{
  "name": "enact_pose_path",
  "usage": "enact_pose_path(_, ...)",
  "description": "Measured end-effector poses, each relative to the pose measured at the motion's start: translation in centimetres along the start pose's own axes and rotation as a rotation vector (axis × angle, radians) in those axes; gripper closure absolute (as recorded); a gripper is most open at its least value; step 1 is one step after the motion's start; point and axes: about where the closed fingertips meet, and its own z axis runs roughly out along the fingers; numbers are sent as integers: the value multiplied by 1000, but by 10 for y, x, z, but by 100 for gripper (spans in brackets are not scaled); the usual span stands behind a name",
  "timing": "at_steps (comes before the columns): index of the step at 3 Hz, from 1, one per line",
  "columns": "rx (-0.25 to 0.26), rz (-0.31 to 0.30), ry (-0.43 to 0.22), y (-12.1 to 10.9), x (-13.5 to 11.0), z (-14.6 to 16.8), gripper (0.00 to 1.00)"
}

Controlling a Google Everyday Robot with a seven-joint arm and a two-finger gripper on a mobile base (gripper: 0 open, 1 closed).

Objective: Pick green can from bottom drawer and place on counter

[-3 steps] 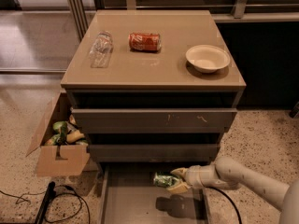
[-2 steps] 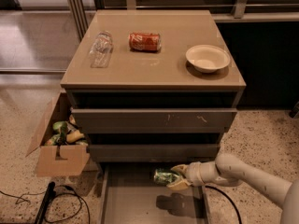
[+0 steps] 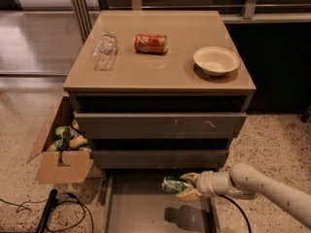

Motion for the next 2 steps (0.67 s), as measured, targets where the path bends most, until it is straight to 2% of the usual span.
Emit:
enact_pose_path(1,87,-20,-24,22,-34,-40,100)
enact_pose_path(2,172,-60,-21,64,-72,-84,100)
